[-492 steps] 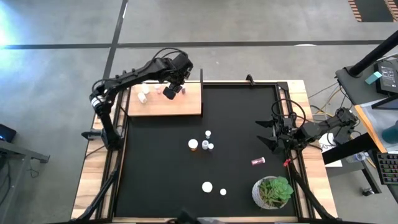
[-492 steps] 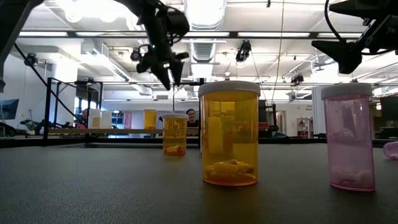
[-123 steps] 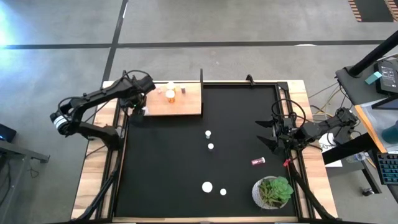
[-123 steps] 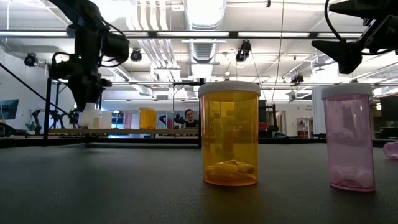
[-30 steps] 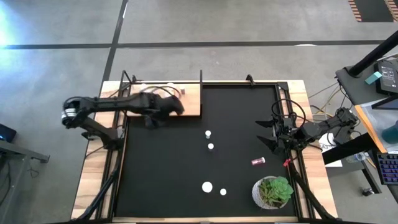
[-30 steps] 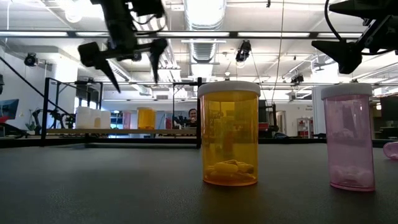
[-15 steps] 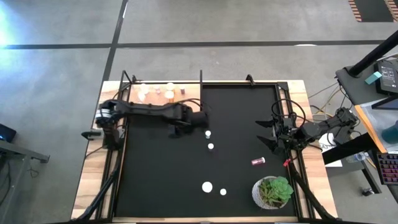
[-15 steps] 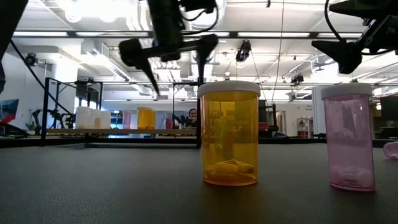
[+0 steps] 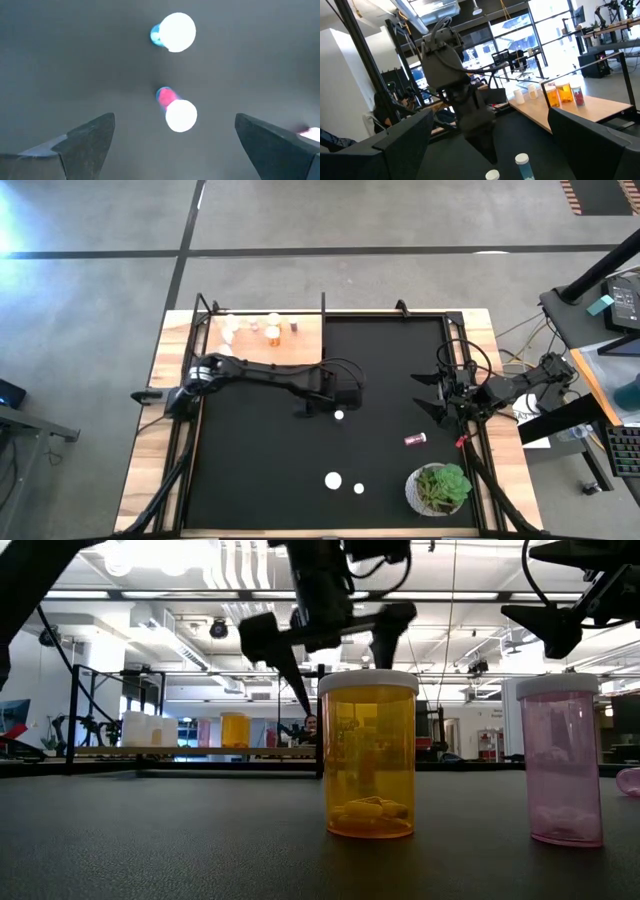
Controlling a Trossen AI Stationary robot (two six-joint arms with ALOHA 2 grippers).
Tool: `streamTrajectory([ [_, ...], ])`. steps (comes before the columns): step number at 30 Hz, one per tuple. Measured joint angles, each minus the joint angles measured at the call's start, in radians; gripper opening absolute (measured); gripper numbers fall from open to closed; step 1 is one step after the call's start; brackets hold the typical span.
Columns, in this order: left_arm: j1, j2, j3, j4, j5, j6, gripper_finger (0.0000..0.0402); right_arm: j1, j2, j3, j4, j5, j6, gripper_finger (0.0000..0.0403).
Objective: Pick and place medicine bottles onto shelf by color
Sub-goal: Put the bottom blue pill bottle on the shelf aligned with the other blue pill bottle
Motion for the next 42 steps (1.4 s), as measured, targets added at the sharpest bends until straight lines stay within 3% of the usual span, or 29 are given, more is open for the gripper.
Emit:
streamTrajectory([
  [13, -0.001, 0.099, 0.018, 0.003, 0.073, -0.083, 0.0396, 0.000, 0.000, 0.000, 0.000, 0.000, 0.000, 0.0384],
  [31, 0.002, 0.111, 0.018, 0.001, 0.108, -0.209, 0.0394, 0.000, 0.000, 0.000, 0.000, 0.000, 0.000, 0.0384],
  [35, 0.002, 0.111, 0.018, 0.001, 0.108, -0.210, 0.0375, 0.000, 0.000, 0.000, 0.000, 0.000, 0.000, 0.0384],
  [42, 0.002, 0.111, 0.017, 0.003, 0.108, -0.211, 0.0304, 0.000, 0.000, 0.000, 0.000, 0.000, 0.000, 0.0384],
])
